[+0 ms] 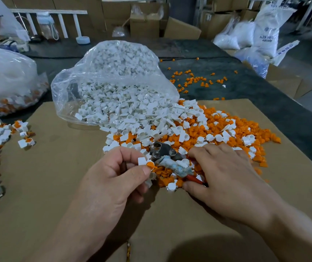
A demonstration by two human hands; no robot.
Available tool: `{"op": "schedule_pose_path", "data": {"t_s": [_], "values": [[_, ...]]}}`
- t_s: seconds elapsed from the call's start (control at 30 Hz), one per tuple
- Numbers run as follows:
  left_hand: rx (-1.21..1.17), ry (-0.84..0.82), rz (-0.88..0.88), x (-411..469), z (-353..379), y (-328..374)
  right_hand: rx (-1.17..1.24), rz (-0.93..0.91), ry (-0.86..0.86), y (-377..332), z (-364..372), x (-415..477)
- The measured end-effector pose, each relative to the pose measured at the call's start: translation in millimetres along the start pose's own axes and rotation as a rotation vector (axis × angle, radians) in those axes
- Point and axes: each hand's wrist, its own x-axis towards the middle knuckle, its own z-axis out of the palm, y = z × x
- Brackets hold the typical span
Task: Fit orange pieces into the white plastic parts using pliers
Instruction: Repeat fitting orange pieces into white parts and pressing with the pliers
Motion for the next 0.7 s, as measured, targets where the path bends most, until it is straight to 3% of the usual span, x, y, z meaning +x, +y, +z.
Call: {"op": "schedule_pose_path", "data": {"t_s": [0.17,0.33,0.47,0.7], "values": [[-0.04,-0.004,-0.014,1.8,0.9,-2.0,0.042,0.017,0.074,-7.1,-2.2,0.3],[-0.172,0.001,-0.008,3.8,-3.6,-3.7,0.165,0.052,0.27,-3.5,-15.9,-2.8],[-0.239,0.01,0.033,4.9,-5.4,-4.4,0.105,0.046,0.185,1.0,-17.9,-7.1],[-0.308,-0.023,0.121,2.3,-5.3,-1.1,0.233,-0.112,0.079,-1.5,-20.5,-12.3]]}}
